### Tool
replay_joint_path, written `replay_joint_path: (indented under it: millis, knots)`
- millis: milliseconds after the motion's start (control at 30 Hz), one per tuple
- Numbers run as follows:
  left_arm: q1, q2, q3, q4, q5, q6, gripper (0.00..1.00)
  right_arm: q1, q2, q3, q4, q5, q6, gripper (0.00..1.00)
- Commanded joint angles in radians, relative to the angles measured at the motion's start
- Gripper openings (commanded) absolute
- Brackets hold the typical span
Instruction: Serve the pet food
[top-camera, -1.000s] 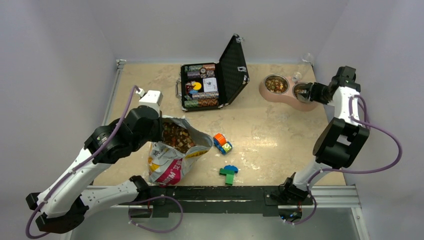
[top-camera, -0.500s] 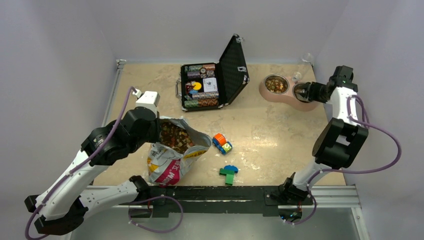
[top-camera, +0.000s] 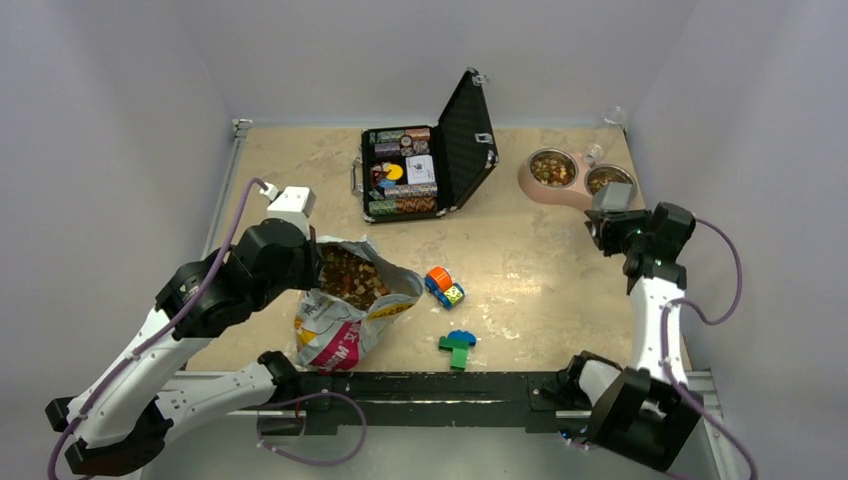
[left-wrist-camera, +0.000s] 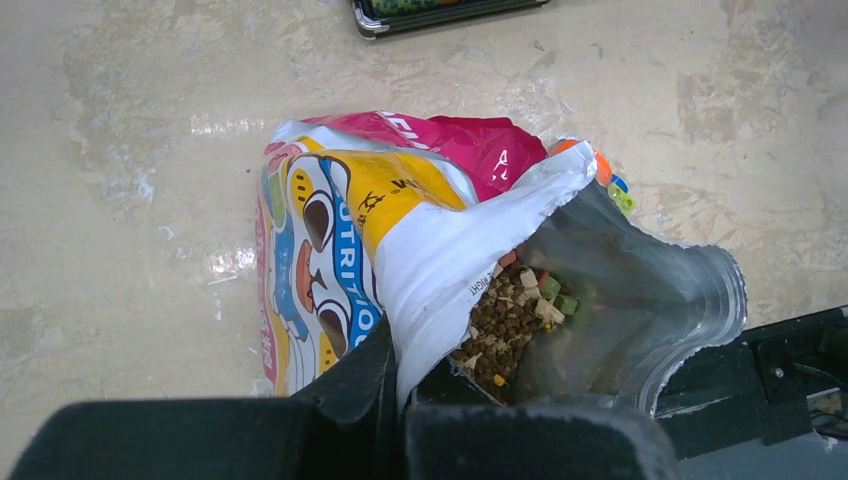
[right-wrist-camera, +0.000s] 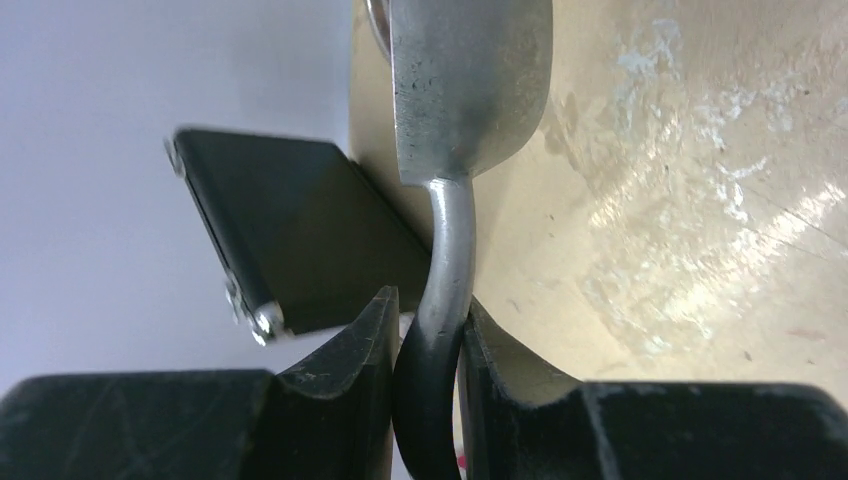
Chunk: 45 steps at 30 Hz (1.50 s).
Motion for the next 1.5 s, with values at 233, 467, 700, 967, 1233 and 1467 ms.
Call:
replay_joint_path:
  millis: [233,467,700,967,1233,1467]
  knots:
    - [0.003,-0.001,0.000,0.129,0.154,-0.024,0.00,0.403,-0.572,-0.182,-0.337,-0.253,-0.434,0.00]
    - [0.003,0.123,0.009,0.185,0.373,0.011,0.00,0.571,-0.675,0.026,-0.619,-0.441,-0.537,0.00]
    - [0.003,0.223,0.055,0.212,0.504,-0.007,0.00,0.627,-0.473,0.305,-0.892,-0.572,-0.776,0.00]
    - [0.001,0.221,0.018,0.246,0.569,-0.072,0.00,0.909,-0.347,0.311,-0.859,-0.411,-0.718,0.00]
    - [0.000,0.226,0.007,0.285,0.706,-0.094,0.00,1.174,-0.026,0.429,-0.692,-0.195,-0.598,0.00]
    - [-0.001,0.225,0.005,0.269,0.714,-0.098,0.00,1.178,0.326,0.855,-0.970,0.164,-0.650,0.00]
